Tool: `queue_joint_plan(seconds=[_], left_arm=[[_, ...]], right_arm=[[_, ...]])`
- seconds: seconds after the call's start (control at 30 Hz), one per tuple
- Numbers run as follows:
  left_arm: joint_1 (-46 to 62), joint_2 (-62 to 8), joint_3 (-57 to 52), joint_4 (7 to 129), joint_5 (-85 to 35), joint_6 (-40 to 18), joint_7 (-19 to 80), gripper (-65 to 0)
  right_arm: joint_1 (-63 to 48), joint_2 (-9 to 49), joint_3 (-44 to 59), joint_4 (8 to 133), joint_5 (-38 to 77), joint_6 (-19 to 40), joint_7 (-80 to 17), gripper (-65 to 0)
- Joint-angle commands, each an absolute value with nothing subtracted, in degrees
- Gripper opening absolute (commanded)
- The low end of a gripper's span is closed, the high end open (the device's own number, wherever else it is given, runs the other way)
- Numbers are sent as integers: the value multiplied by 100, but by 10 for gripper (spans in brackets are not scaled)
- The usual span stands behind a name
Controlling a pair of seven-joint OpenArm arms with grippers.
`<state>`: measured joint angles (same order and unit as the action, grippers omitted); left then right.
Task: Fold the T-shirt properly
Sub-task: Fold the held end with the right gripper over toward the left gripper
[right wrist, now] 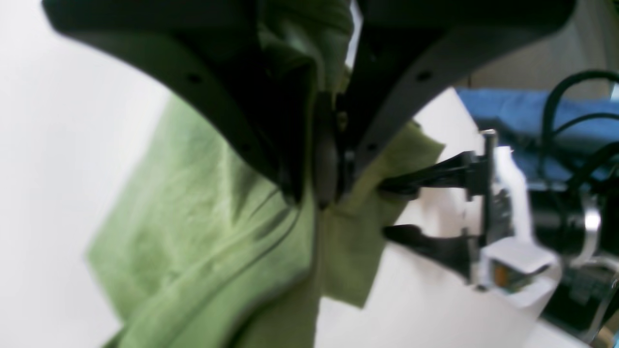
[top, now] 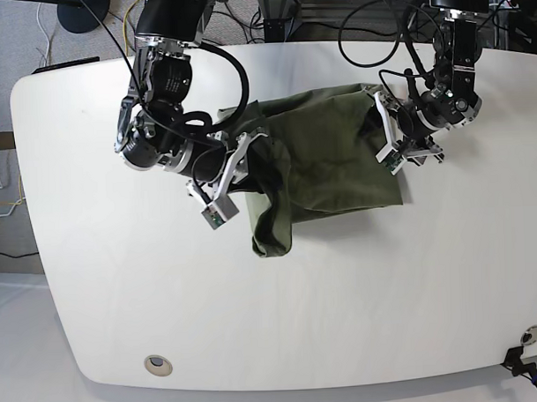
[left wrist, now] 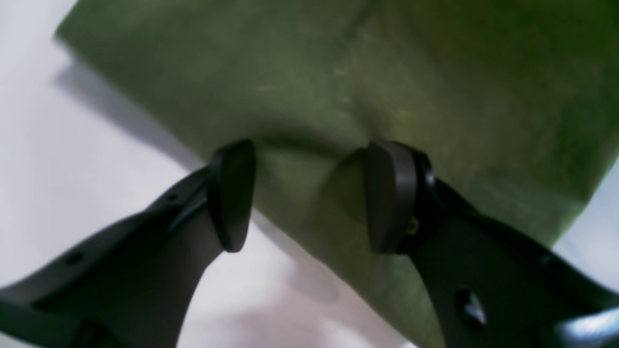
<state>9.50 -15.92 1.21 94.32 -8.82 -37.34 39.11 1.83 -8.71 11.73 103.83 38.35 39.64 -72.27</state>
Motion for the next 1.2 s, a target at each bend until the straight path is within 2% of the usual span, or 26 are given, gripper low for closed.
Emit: queue_joint_plan(seconds=[0.0,0.23,0.4,0.53,0.7,0.83,1.0,1.17], left_arm=[[892,-1640,189,9508,-927,-3749,3820,-315],[884,-1701,207,9508,-927,-3749,3820,-315],[831,-1710,207,9508,-927,-3749,3820,-315],[804,-1710,207,9508,-927,-3749,3820,-315],[796,-1710,207,9516,-927,-3749,3820,-315],[690,-1710,189,9552,-927,-3749,3820,-315],[391,-2132,171,9868,-936,-3749,3820,-315],[110,-2563,-242,10431,-936,-3749,3820,-315]], right_arm=[[295,-900,927,10492,4031,4000,-6967,-650],[338,-900,593,9736,4831,4000,-6554,-650],[382,-900,453,9191,4901,4000,-6440,-650],[356,-900,426,9112,4910,4000,-6273,-515],[558,-900,-418,8804,5024,4000,-5930,-429],[699,-900,-1235,8787,5024,3389,-5218,-373],[936,-892,-1209,8831,5323,3284,-5209,-363],[1033,-418,-708,8822,5560,3284,-5209,-363]])
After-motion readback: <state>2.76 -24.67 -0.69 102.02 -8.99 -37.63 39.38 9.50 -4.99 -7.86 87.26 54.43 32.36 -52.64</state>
